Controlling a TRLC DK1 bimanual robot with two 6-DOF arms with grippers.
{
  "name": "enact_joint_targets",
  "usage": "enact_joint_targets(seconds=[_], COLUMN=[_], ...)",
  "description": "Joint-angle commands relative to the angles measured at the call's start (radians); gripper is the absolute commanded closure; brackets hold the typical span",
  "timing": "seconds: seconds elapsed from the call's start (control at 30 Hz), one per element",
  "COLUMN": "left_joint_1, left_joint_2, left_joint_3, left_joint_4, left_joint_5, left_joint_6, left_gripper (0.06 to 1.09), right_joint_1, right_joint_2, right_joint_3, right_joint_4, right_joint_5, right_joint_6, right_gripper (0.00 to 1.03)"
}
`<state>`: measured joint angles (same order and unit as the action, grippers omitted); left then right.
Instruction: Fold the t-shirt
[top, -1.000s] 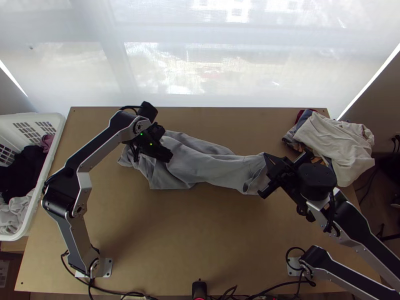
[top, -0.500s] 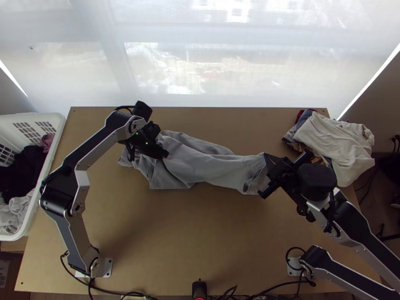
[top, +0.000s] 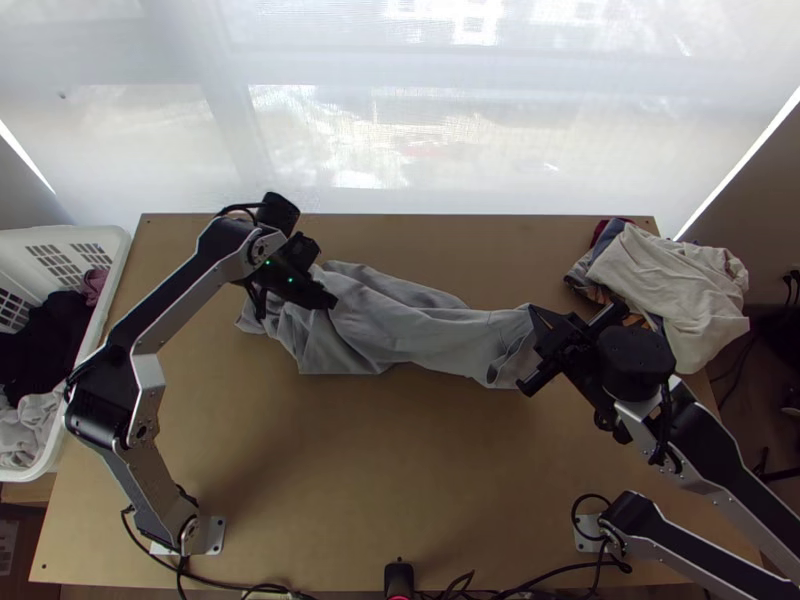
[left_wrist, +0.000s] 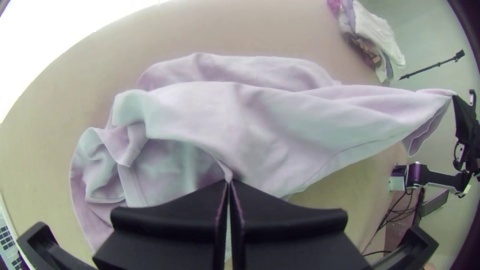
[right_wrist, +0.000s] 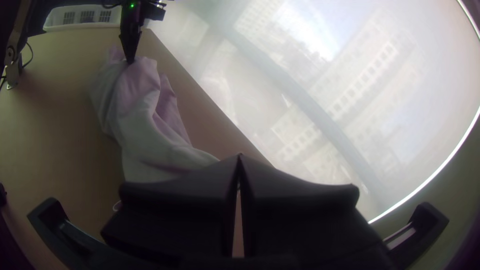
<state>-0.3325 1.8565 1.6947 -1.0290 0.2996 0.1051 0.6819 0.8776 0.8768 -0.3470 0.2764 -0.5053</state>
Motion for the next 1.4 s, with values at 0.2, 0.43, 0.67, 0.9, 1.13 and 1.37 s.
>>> enact_joint_targets(seconds=[0.2,0.43,0.67,0.9,1.13,1.37], left_joint_1=[0.096,0.268,0.362,0.409,0.454,0.625], left_joint_2=[-0.24,-0.289,-0.318,-0.362,-0.48,-0.625], left_joint_3=[0.046,0.238,0.404,0.556,0.596,0.597], left_joint_4=[-0.051,-0.161,-0.273,-0.318,-0.247,-0.155], left_joint_5=[0.001,0.084,0.145,0.21,0.213,0.19], left_joint_6=[-0.074,-0.09,-0.094,-0.137,-0.142,-0.139], left_gripper=[1.05,1.05,1.05,1.05,1.05,1.05], right_joint_1=[-0.061,-0.151,-0.189,-0.139,-0.068,0.013], right_joint_2=[0.027,0.084,0.107,0.115,0.118,0.116], right_joint_3=[0.099,0.272,0.432,0.607,0.738,0.858], right_joint_4=[0.02,0.02,-0.01,-0.078,-0.081,-0.092], right_joint_5=[0.0,-0.002,-0.002,0.0,0.0,0.006], right_joint_6=[-0.022,-0.041,-0.041,0.001,-0.001,-0.009], right_gripper=[1.0,1.0,1.0,1.0,1.0,1.0])
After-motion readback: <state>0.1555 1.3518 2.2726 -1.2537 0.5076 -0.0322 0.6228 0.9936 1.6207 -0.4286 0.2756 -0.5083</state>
